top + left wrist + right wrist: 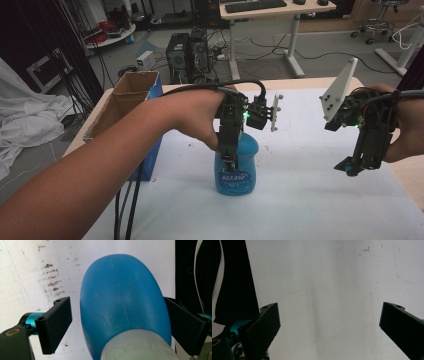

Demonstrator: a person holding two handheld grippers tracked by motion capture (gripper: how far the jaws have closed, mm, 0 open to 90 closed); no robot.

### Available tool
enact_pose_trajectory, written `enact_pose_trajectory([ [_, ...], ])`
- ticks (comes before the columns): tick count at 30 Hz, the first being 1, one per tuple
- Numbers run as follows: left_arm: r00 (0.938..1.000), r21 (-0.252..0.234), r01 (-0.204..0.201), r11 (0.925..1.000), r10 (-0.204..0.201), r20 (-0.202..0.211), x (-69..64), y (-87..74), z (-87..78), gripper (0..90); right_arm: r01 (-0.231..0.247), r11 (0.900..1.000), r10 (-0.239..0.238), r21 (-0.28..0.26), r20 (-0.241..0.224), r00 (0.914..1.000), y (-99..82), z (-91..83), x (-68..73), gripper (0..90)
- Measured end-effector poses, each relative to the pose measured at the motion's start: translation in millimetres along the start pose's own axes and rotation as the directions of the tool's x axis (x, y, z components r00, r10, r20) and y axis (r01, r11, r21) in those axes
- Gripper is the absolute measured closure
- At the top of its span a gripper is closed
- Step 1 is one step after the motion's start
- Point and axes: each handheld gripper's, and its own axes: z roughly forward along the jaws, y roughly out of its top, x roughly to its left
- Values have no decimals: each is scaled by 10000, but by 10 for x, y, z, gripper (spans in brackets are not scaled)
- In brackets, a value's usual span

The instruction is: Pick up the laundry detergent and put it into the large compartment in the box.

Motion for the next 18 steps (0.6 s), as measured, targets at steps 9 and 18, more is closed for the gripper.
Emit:
enact_pose_trajectory([
  [9, 9998, 63, 123, 9999, -122, -138, 12, 5, -8, 198, -10, 10000, 11, 62, -41, 10000, -5, 17, -1, 23],
  [18, 9998, 88, 195, 9998, -194, -67, 13, 1, -7, 223, 13, 10000, -13, 77, -29, 10000, 7, 25, -7, 24],
])
